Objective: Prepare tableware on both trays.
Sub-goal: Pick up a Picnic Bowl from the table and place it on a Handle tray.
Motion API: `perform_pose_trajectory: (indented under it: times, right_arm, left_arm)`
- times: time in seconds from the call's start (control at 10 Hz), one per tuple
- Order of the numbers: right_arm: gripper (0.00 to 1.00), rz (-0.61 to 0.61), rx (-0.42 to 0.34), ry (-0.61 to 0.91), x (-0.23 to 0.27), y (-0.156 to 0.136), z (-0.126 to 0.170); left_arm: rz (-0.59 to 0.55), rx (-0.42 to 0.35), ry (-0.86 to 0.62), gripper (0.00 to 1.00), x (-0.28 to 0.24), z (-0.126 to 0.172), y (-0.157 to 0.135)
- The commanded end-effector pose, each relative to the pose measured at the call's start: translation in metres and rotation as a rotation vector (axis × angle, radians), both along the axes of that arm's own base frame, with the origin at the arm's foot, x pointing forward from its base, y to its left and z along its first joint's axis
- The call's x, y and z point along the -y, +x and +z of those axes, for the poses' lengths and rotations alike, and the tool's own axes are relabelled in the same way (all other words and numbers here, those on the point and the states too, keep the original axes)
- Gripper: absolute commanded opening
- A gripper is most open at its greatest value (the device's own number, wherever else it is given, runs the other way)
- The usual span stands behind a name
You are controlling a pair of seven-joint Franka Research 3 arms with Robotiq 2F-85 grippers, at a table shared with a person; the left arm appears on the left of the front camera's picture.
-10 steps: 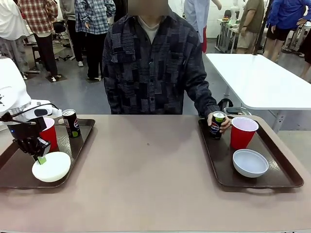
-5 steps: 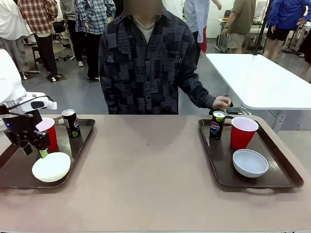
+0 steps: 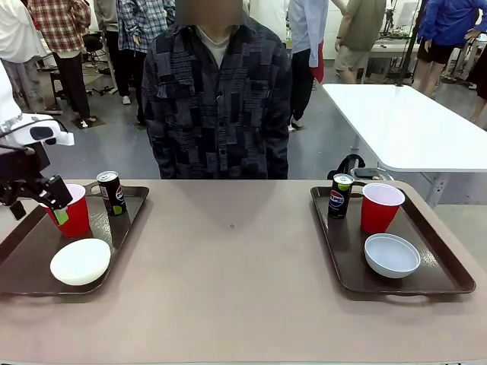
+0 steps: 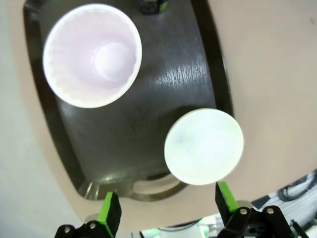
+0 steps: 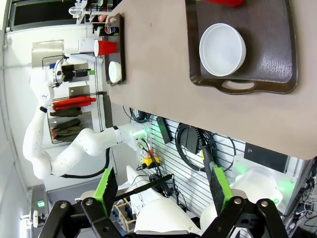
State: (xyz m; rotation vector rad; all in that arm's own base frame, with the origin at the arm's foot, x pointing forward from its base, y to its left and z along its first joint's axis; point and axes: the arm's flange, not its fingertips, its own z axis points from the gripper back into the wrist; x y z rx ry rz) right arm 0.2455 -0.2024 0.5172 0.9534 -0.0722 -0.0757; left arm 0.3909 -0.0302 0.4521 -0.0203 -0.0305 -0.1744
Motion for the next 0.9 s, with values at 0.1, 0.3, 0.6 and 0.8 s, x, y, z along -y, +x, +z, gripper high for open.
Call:
perform_pose_trajectory:
  times: [0.1, 0.3, 0.6, 0.8]
  right_arm:
    - [0.98, 0.004, 0.013, 0.01, 0.0, -0.002, -0.001]
    - [0.98, 0.004, 0.013, 0.01, 0.0, -0.002, -0.001]
    - [0.98, 0.004, 0.013, 0.01, 0.0, -0.002, -0.001]
    - [0.98, 0.004, 0.013, 0.01, 0.0, -0.002, -0.001]
  left_arm:
    - [0.078, 0.004, 0.017, 1.0, -0.006, 0.02, -0.007]
    - [0.03, 0.008, -0.001, 1.0, -0.002, 0.015, -0.004]
    - [0.03, 0.008, -0.001, 1.0, -0.002, 0.015, -0.004]
    - [0.03, 0.008, -0.001, 1.0, -0.002, 0.015, -0.004]
